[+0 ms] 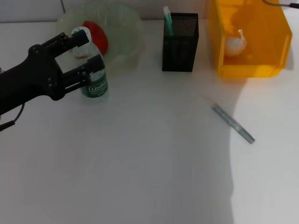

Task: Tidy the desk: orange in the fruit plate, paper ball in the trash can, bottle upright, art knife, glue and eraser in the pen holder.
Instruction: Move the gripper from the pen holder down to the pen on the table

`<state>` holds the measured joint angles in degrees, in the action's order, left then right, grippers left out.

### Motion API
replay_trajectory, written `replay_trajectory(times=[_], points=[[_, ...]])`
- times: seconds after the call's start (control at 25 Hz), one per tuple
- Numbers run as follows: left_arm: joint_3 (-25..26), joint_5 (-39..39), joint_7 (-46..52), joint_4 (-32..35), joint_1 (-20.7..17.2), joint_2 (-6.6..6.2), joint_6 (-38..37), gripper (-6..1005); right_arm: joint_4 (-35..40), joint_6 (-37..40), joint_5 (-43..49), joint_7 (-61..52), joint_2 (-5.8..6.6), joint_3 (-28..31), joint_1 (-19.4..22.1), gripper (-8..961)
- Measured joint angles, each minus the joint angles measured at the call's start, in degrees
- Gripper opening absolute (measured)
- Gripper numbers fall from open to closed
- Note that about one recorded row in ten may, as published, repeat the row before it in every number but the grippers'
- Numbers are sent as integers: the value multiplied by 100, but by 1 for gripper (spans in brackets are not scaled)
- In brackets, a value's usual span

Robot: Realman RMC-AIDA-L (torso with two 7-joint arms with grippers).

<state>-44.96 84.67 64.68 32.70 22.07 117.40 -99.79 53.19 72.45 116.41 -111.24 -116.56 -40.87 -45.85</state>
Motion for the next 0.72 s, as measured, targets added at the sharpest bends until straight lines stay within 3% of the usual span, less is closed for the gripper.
replay_trajectory(times=[0.08,0.12,0.16,0.2,0.28,0.4,0.48,0.6,0.68,0.72], points=[[3,21,1,0,-35,-30,1,743,1168,918,129,-992,103,-36,374,458],[5,39,12,0,-64,-65,-1,743,1168,918,129,-992,103,-36,374,464],[5,46,19,0,-80,-81,-5,743,1758,1583,324,-1636,237,-156,517,471],[5,56,37,0,-109,-117,-17,743,1758,1583,324,-1636,237,-156,517,508],[2,69,46,0,-164,-162,-41,743,2400,2607,976,-2439,378,-421,522,581],[-22,70,47,7,-190,-188,-46,743,2620,3201,1469,-2650,351,-540,423,692],[-55,199,48,39,-235,-244,-54,743,2527,3560,2176,-2845,276,-940,291,703],[-56,359,48,59,-252,-276,-55,742,2344,3526,2662,-2971,234,-1279,215,710],[-57,509,43,67,-256,-296,-56,742,1916,3242,3302,-3046,65,-1618,32,703],[-57,545,37,67,-256,-297,-56,742,1916,3242,3302,-3046,65,-1618,32,700]])
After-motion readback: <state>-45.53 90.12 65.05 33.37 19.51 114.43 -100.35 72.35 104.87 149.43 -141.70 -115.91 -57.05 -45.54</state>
